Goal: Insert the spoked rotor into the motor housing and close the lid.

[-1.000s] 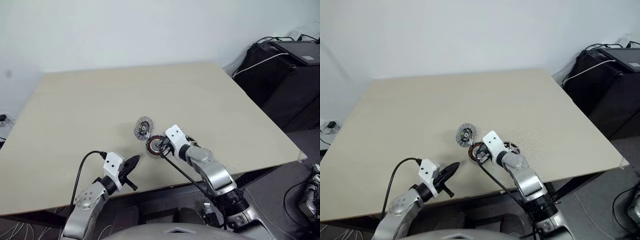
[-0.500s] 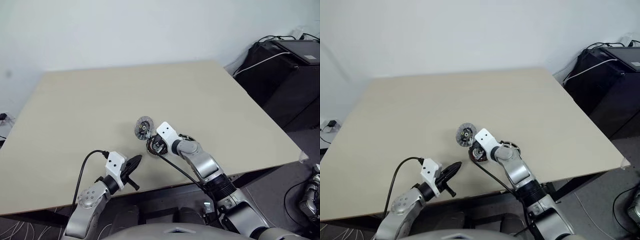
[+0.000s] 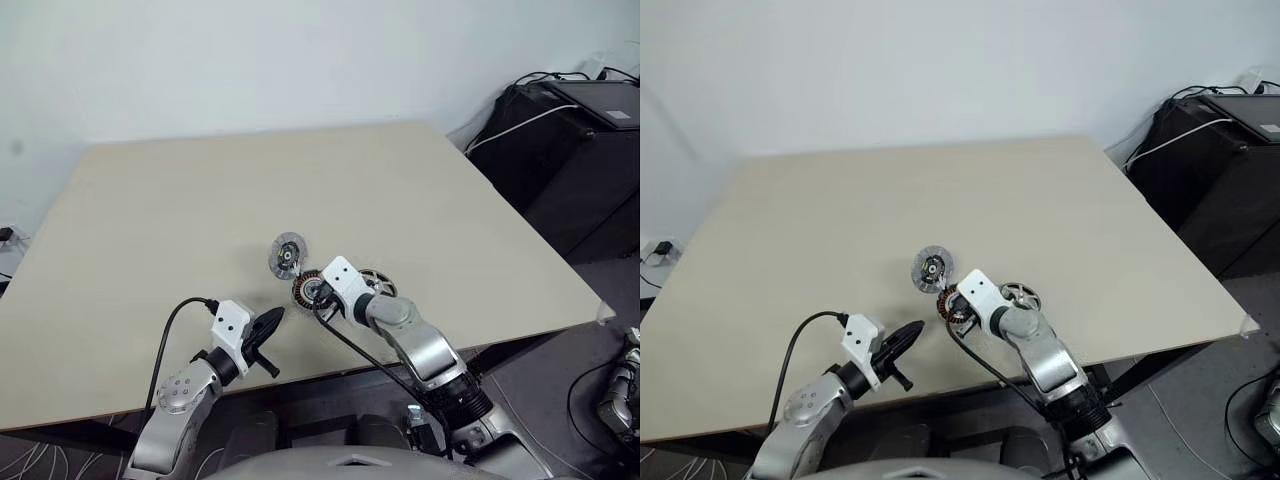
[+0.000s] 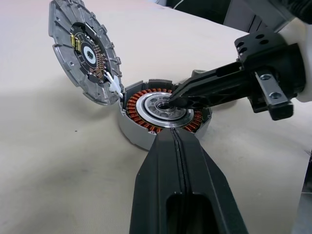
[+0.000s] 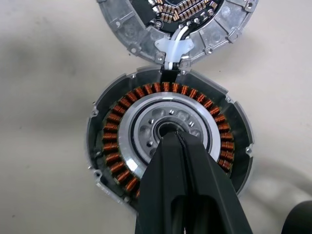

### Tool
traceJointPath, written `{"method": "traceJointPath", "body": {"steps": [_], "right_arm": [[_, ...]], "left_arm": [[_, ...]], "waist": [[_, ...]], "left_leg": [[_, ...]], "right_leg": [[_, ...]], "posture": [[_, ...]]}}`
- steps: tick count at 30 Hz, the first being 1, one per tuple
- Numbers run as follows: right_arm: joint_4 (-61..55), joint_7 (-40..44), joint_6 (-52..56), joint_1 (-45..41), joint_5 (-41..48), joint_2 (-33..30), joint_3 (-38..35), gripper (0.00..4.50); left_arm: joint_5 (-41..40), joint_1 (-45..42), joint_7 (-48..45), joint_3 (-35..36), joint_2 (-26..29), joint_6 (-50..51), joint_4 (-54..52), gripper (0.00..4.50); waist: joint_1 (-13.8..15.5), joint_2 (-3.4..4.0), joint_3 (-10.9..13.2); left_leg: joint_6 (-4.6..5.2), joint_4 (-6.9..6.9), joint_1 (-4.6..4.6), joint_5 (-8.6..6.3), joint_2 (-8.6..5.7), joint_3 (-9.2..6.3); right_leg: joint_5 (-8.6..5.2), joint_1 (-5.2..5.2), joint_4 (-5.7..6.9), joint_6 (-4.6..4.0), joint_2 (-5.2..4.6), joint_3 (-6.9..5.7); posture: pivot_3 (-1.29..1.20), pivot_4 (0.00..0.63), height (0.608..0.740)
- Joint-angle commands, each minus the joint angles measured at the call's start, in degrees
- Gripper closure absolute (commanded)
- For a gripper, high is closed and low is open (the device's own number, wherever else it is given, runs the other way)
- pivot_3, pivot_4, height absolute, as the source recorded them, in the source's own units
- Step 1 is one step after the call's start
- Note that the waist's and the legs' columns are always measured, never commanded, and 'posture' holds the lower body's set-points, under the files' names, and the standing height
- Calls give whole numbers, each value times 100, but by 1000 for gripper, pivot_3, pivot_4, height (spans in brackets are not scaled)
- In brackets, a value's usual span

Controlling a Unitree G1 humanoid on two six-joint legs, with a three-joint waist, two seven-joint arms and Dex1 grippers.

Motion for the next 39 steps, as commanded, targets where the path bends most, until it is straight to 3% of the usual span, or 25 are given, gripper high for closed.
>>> {"method": "traceJointPath", "body": {"steps": [1, 17, 29, 39], "right_arm": [[-267, -48, 57, -22, 56, 0, -174, 4469], [299, -398, -402, -459, -19, 506, -318, 4469], [90, 32, -181, 504, -44, -35, 124, 4469], [-504, -482, -617, 128, 168, 273, -783, 4469]], "left_arm": [[-48, -106, -28, 8, -11, -4, -7, 4500], [-45, -67, 7, 27, -9, 53, -55, 4500], [-52, 20, 62, 99, -1, 33, -67, 4500], [-37, -114, 39, 66, -24, 53, -22, 4500]], "waist": [[1, 0, 0], [1, -1, -1], [2, 2, -54], [4, 16, -53]], "left_leg": [[0, 0, 0, 0, 1, 0], [-15, 3, 0, 9, 24, 0], [-13, 3, 2, 8, 26, 2], [-23, 4, 3, 13, 39, 2]], "right_leg": [[0, 0, 0, 0, 1, 0], [10, -1, 0, -17, 30, -1], [10, 1, -2, -19, 30, 1], [22, -3, 0, -33, 37, 4]], "posture": [[0, 0, 740], [0, 0, 740], [0, 0, 740], [0, 0, 740]]}}
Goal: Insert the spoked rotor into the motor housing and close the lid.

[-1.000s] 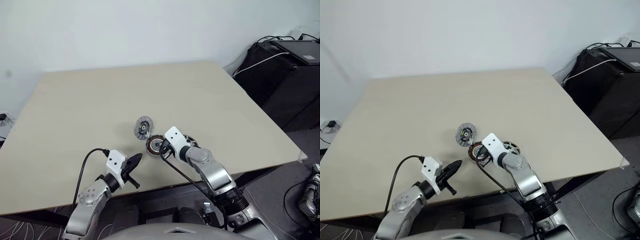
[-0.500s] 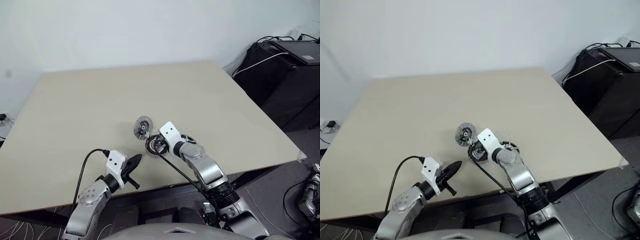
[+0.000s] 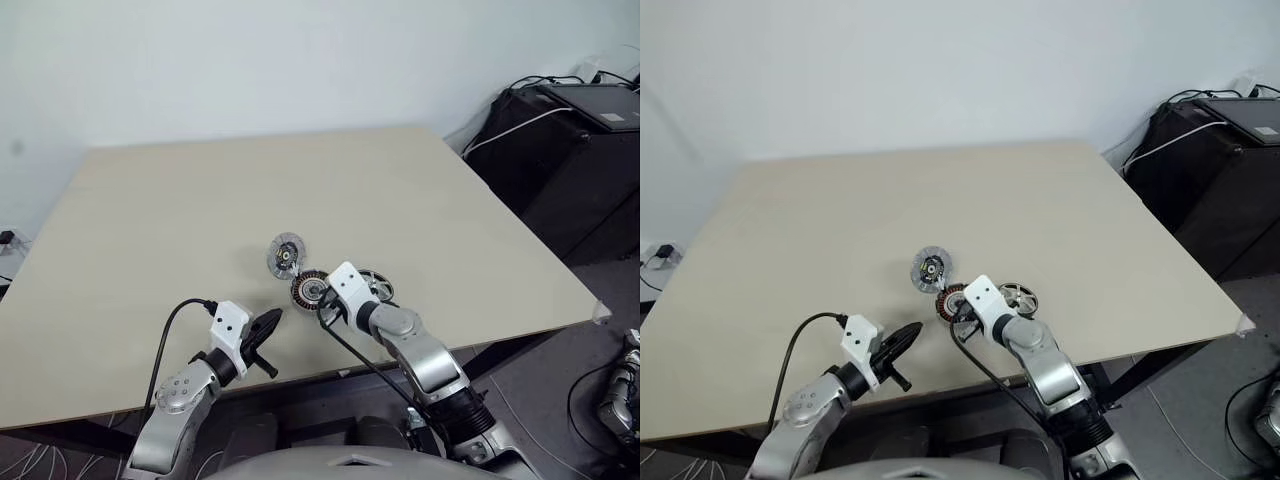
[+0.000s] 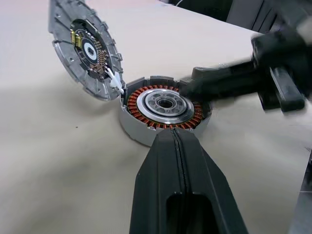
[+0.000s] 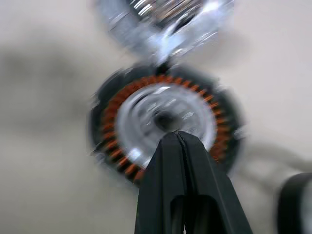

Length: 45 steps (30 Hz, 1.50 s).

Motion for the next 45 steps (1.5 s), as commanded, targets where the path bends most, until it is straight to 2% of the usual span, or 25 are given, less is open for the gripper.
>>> {"method": "traceJointPath", "body": {"steps": [1, 5, 8, 14, 19, 24, 27, 31, 38, 45], "right_arm": [[-591, -228, -280, -74, 83, -42, -486, 4469], [-987, -480, -399, 319, 121, -260, -1094, 4469], [-1250, -503, -312, 696, 317, -356, -1514, 3849], [-1927, -560, -5, 1472, 911, -238, -2191, 1950], [-2379, -967, 893, 1698, 2072, 713, -2933, 292], [-2320, -1841, 2169, 1383, 3969, 1920, -4184, 292], [-2200, -2407, 2576, 1210, 5025, 2133, -4604, 292], [-1959, -3045, 2725, 1071, 6193, 2093, -4829, 292], [-1694, -3703, 2741, 1112, 7166, 1783, -4549, 292], [-1413, -4197, 2572, 1209, 7355, 1666, -4240, 292]], "left_arm": [[-36, -78, 47, 42, -44, -36, -55, 4500], [-101, -18, 148, 103, -88, 48, -109, 4500], [-130, 33, 183, 122, -85, 90, -130, 4500], [-168, 46, 199, 173, -99, 159, -129, 4500], [-176, -5, 202, 202, -91, 203, -90, 4500], [-164, -61, 196, 218, -73, 270, -39, 4500], [-153, -70, 192, 215, -71, 300, -39, 4500], [-148, -32, 204, 220, -84, 312, -53, 4500], [-142, 41, 247, 226, -101, 313, -80, 4500], [-139, 53, 264, 223, -114, 309, -99, 4500]], "waist": [[7, -1, 0], [26, -4, -2], [20, -3, -1], [2, 10, 6], [-2, 13, 6], [8, 23, 10], [12, 27, 11], [-20, 43, 15], [-15, 46, 15], [-14, 46, 15]], "left_leg": [[0, 0, -1, 0, 1, 0], [2, -1, -12, -2, 1, 0], [3, -1, -13, -2, 0, 1], [1, 0, -6, -1, 11, 1], [1, -1, -4, -1, 22, -1], [0, -3, -13, -2, 22, 0], [1, -6, -15, -2, 14, 3], [-4, -31, -10, 1, 15, 13], [-6, -35, -9, 3, 23, 15], [-6, -32, -8, 3, 22, 16]], "right_leg": [[0, -1, -1, 0, 3, 0], [-2, -7, -6, -2, 3, -1], [-2, -7, -8, -2, 3, -1], [-18, -6, -4, 24, 10, 3], [-16, -7, -2, 22, 16, 10], [-12, -13, -5, 17, 12, 29], [4, -14, -8, -9, 3, 27], [2, -31, -11, -14, 10, 29], [-3, -32, -12, -22, 22, 28], [-2, -30, -13, -20, 20, 30]], "posture": [[0, 0, 740], [0, 0, 740], [0, 0, 740], [0, 0, 740], [0, 0, 740], [0, 0, 740], [0, 0, 740], [0, 0, 740], [0, 0, 740], [0, 0, 740]]}}
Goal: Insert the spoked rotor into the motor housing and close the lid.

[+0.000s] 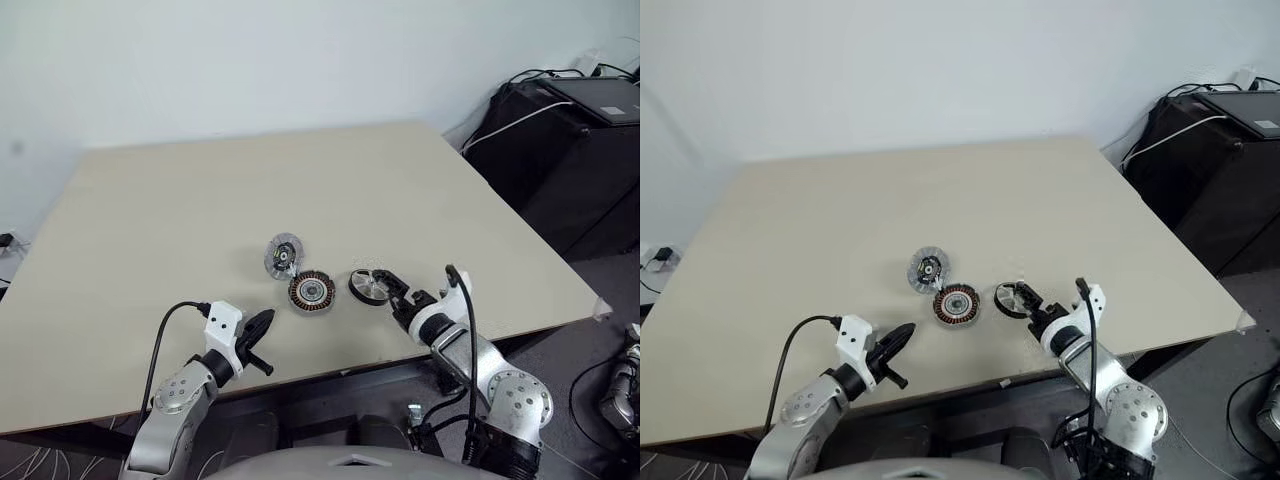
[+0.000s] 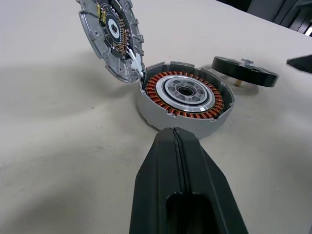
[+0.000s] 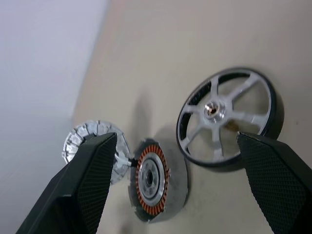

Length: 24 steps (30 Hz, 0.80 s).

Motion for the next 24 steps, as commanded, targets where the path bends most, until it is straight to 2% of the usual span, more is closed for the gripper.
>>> {"method": "traceJointPath", "body": {"steps": [1, 12, 24], "right_arm": [[33, -230, -167, 31, 195, 199, 175, 292], [280, -1033, -592, 101, 694, 312, 209, 292], [686, -1190, -1412, 49, 1256, 416, 445, 292]], "left_arm": [[-39, -27, 24, 37, -26, -45, -106, 4500], [-31, 15, 36, 37, 5, -10, -146, 4500], [-38, -32, 13, 53, 34, 9, -161, 4500]], "waist": [[1, 0, 0], [-3, 1, 0], [-11, 4, 3]], "left_leg": [[0, 0, 0, 0, 0, 0], [0, -1, -1, 0, 1, -1], [0, -2, -1, 0, 1, -1]], "right_leg": [[0, 0, 0, 0, 0, 0], [-1, -1, -1, 1, -1, 9], [-1, -1, -1, 1, -1, 12]], "posture": [[0, 0, 740], [0, 0, 740], [0, 0, 740]]}}
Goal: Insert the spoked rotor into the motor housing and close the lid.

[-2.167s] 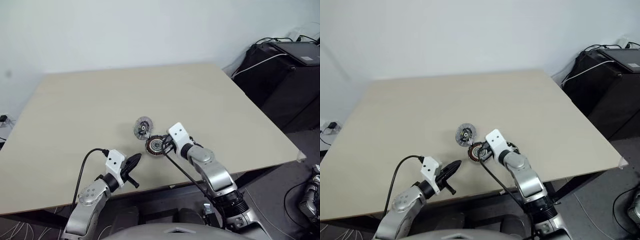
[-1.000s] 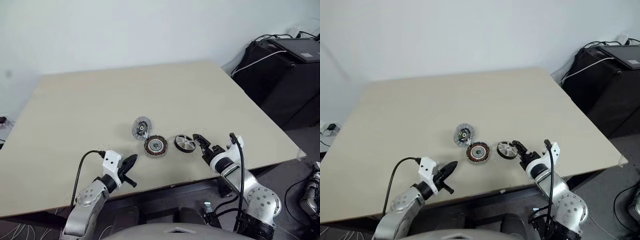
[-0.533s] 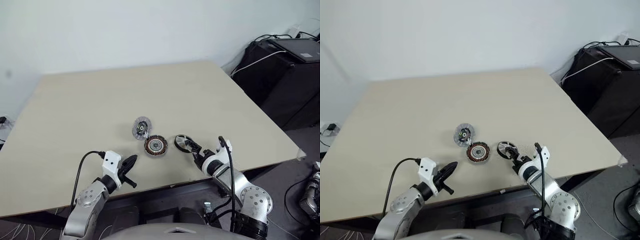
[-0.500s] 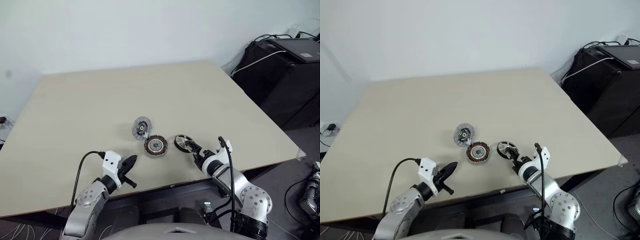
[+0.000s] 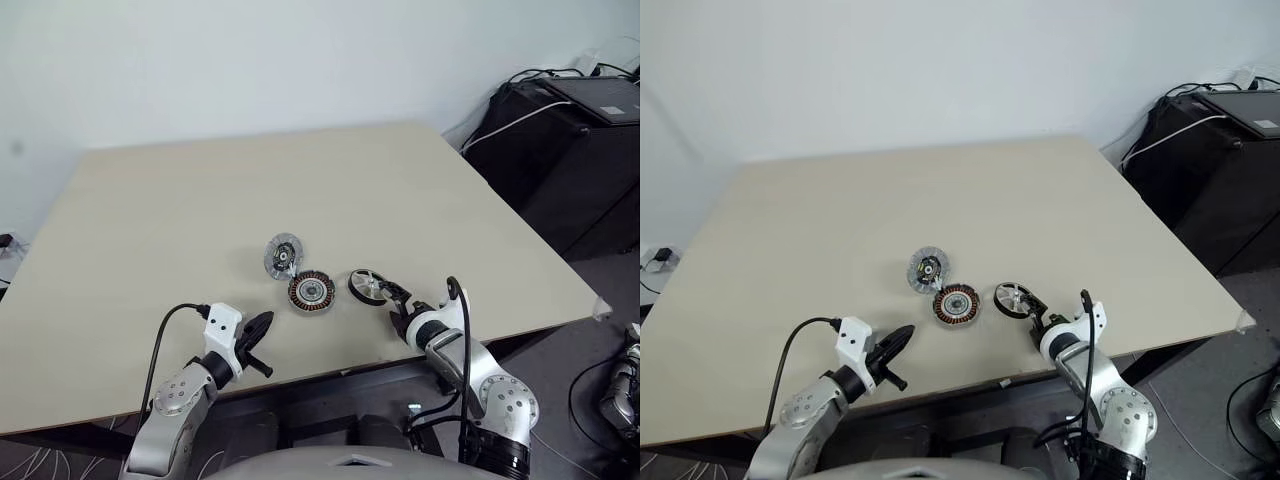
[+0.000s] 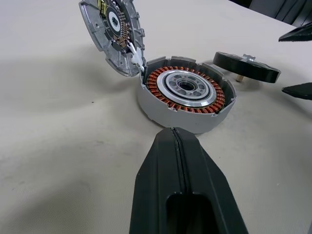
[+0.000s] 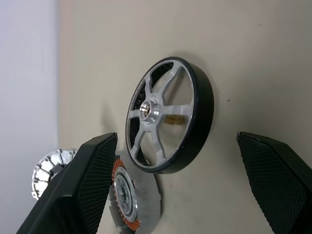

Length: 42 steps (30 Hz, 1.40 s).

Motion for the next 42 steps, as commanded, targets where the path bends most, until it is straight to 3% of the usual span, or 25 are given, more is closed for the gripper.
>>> {"method": "traceJointPath", "body": {"steps": [1, 21, 33, 42], "right_arm": [[-8, 19, -234, -74, 214, 415, 225, 292], [581, 345, -857, -216, 178, 320, 574, 292], [608, 522, -995, -243, 228, 198, 572, 4092], [-1, 904, -576, -175, 676, -24, 806, 4090]], "left_arm": [[-42, -77, -6, 52, 19, -17, -164, 4500], [-33, -142, 18, 58, 13, -9, -203, 4500], [-37, -133, 64, 51, -4, -10, -202, 4500], [-47, -134, 75, 46, -9, -23, -181, 4500]], "waist": [[0, 0, 0], [-16, -1, -1], [-17, 0, 0], [-20, 4, 3]], "left_leg": [[0, 0, 0, 0, 0, 0], [0, -1, 0, 0, 0, 0], [0, -1, -1, 0, 0, 0], [0, -2, -2, 0, 1, 1]], "right_leg": [[0, 0, 0, 0, 0, 0], [1, 0, -2, -1, -1, 3], [1, -1, -2, -1, -1, 3], [1, -3, -2, -1, -2, 4]], "posture": [[0, 0, 740], [0, 0, 740], [0, 0, 740], [0, 0, 740]]}}
